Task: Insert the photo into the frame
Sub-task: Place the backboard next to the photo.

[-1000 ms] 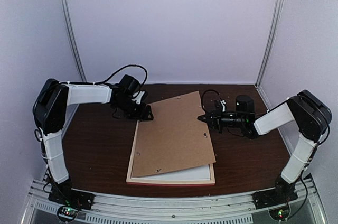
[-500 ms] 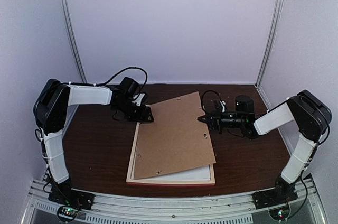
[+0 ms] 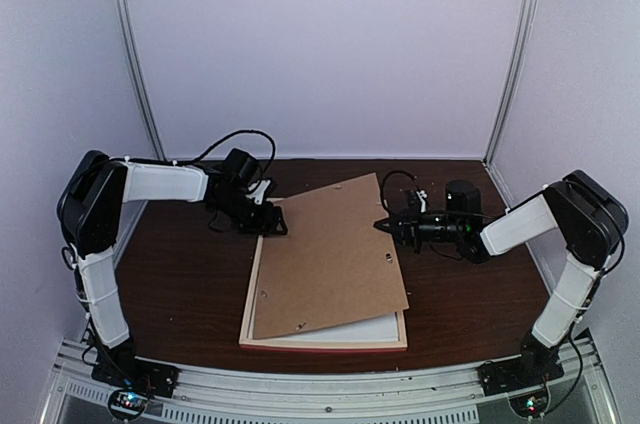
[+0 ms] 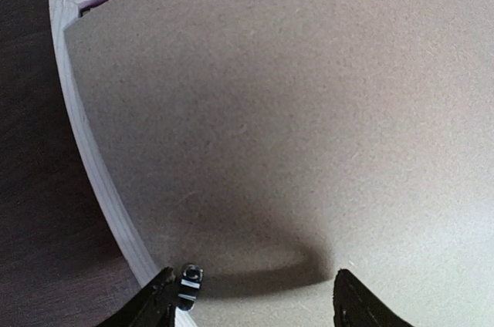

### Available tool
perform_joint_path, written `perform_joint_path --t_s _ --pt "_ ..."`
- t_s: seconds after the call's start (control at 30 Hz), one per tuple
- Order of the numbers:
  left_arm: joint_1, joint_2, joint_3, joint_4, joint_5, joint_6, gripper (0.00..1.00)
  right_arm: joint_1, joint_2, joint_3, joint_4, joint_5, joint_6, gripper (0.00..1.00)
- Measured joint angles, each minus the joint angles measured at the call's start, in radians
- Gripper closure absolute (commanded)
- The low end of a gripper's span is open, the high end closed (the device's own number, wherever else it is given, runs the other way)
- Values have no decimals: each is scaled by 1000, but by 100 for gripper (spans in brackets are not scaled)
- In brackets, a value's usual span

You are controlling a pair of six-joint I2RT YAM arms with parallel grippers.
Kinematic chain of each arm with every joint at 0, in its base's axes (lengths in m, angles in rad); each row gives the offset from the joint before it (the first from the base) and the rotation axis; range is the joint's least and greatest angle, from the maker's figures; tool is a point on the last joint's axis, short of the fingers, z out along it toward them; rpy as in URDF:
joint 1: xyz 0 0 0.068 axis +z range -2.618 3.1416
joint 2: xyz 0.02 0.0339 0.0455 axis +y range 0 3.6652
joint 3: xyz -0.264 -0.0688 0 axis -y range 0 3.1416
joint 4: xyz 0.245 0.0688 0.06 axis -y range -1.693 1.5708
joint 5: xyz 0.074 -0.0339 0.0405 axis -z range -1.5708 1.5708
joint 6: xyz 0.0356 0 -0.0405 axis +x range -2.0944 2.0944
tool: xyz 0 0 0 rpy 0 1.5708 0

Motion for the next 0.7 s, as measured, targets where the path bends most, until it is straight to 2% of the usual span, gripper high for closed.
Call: perform_joint_path --t_s 0.5,0.7 --pt "0 -3 -18 8 37 -12 36 0 -2 0 -5 3 -4 100" --pt "1 -13 -28 17 47 -19 34 0 -2 0 -5 3 -7 100"
